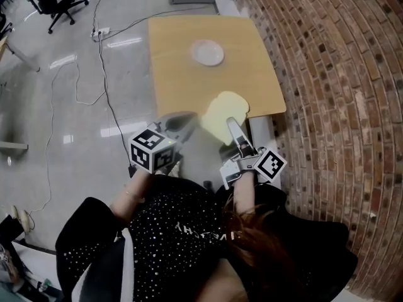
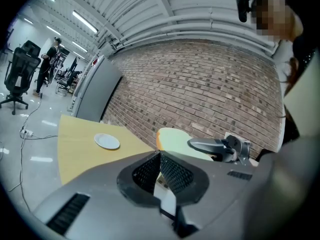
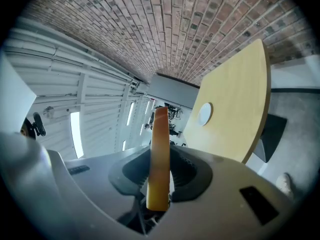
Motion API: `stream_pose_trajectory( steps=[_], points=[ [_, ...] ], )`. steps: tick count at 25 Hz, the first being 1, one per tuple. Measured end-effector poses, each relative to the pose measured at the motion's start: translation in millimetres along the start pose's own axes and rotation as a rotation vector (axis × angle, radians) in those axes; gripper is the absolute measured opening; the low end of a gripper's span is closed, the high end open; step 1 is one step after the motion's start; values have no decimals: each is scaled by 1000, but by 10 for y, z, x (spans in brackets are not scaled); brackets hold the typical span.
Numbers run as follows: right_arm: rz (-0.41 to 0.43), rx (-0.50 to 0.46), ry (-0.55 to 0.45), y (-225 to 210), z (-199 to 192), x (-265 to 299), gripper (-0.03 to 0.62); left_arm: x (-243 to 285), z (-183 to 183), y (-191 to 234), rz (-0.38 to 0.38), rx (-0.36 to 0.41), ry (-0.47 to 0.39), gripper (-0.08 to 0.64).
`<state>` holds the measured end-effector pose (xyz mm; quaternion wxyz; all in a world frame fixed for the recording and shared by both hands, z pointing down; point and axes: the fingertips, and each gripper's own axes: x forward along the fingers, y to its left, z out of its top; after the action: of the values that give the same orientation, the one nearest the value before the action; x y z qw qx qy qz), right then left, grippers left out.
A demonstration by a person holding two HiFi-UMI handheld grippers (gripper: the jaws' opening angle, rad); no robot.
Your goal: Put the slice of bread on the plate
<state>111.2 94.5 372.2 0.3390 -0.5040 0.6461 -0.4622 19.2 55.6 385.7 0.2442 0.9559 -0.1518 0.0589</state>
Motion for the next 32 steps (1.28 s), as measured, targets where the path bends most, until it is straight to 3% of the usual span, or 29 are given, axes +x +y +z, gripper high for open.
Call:
stream_pose_trajectory(
  steps=[14,32],
  points=[
    [1,-28,-16,-9,193,593,94,216,324,464,-42,3,-16,9],
    [-32,20,-88,-94,150,409,94,110,178,426,-74,5,12,9]
  ],
)
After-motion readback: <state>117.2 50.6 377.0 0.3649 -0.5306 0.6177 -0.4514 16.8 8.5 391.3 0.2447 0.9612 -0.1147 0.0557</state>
